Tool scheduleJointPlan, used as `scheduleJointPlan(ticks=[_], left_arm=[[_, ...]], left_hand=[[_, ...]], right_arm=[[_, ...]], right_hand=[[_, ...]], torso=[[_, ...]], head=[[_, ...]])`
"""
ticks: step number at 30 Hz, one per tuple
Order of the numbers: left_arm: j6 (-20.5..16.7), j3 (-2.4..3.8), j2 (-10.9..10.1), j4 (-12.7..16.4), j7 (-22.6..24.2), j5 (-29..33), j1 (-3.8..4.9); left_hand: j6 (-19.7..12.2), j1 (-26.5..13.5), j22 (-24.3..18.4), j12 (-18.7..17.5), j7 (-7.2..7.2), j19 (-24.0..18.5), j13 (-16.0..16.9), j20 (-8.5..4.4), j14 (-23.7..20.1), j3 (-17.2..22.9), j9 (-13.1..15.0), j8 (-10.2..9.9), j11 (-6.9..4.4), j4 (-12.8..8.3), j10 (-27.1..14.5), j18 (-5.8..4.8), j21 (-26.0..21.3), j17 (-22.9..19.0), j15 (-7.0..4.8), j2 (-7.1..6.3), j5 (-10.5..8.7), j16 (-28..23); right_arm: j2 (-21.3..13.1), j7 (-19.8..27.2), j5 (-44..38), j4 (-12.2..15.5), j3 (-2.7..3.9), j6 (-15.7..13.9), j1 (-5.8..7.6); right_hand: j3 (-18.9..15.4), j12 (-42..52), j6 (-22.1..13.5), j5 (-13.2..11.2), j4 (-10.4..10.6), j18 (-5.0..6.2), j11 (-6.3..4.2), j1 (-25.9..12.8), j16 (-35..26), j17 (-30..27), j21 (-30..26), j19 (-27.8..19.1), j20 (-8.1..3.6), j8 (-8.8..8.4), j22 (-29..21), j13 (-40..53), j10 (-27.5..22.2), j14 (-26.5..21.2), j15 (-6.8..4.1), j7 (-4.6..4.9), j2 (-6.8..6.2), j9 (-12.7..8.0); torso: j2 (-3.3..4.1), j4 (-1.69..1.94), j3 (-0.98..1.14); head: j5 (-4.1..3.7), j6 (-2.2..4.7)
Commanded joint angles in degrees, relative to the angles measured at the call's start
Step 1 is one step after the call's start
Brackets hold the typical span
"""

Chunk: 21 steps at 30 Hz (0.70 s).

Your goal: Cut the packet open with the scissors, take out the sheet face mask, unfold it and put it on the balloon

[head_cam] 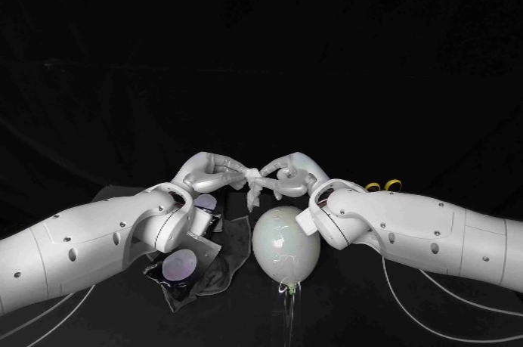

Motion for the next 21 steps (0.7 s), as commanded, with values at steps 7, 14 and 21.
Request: scheduleJointPlan(ticks=[7,14,21], left_arm=[[-0.21,0.08,-0.01,-0.35,0.31,0.26,0.06],[-0.29,0.08,-0.08,-0.61,0.13,0.13,0.06],[-0.29,0.08,-0.10,-0.65,-0.09,-0.10,0.06]], left_hand=[[0.33,-0.04,0.08,0.19,-0.13,-0.46,0.04,-0.02,0.08,0.07,4.64,0.16,-0.10,-0.35,-0.15,0.66,0.20,0.05,-0.42,0.47,-0.04,0.32],[0.29,-0.03,0.14,0.25,-0.14,-0.54,0.10,-0.04,0.03,0.14,4.66,0.19,-0.10,-0.48,-0.20,0.67,0.29,0.08,-0.43,0.51,0.06,0.34],[0.29,-0.03,0.16,0.27,-0.14,-0.58,0.12,-0.04,0.02,0.18,4.67,0.21,-0.10,-0.54,-0.21,0.67,0.33,0.10,-0.43,0.51,0.12,0.35]], right_arm=[[-0.81,1.88,1.18,0.33,0.02,-1.81,-0.02],[-1.47,1.96,1.66,0.53,0.02,-1.81,-0.02],[-1.81,2.03,2.53,0.67,0.02,-1.44,-0.02]], right_hand=[[1.46,0.66,0.02,0.17,-0.42,-1.20,-0.40,-0.21,0.13,13.65,4.51,2.95,-0.45,0.81,2.51,11.17,3.81,5.18,-0.65,-0.15,0.33,0.64],[1.75,0.55,-0.18,0.16,-0.47,-1.18,-0.41,-0.73,0.14,13.49,4.59,2.92,-0.54,0.96,2.68,11.05,3.73,5.10,-0.69,-0.16,0.07,0.76],[1.85,0.26,-0.59,0.16,-0.22,-1.08,-0.41,-1.58,0.17,12.92,4.07,2.41,-0.58,0.98,2.59,10.73,3.50,4.76,-0.70,-0.17,-0.21,0.83]], torso=[[0.00,-0.04,0.00],[0.00,-0.04,0.02],[0.00,-0.02,0.01]], head=[[0.13,0.08],[0.19,0.02],[0.26,0.01]])
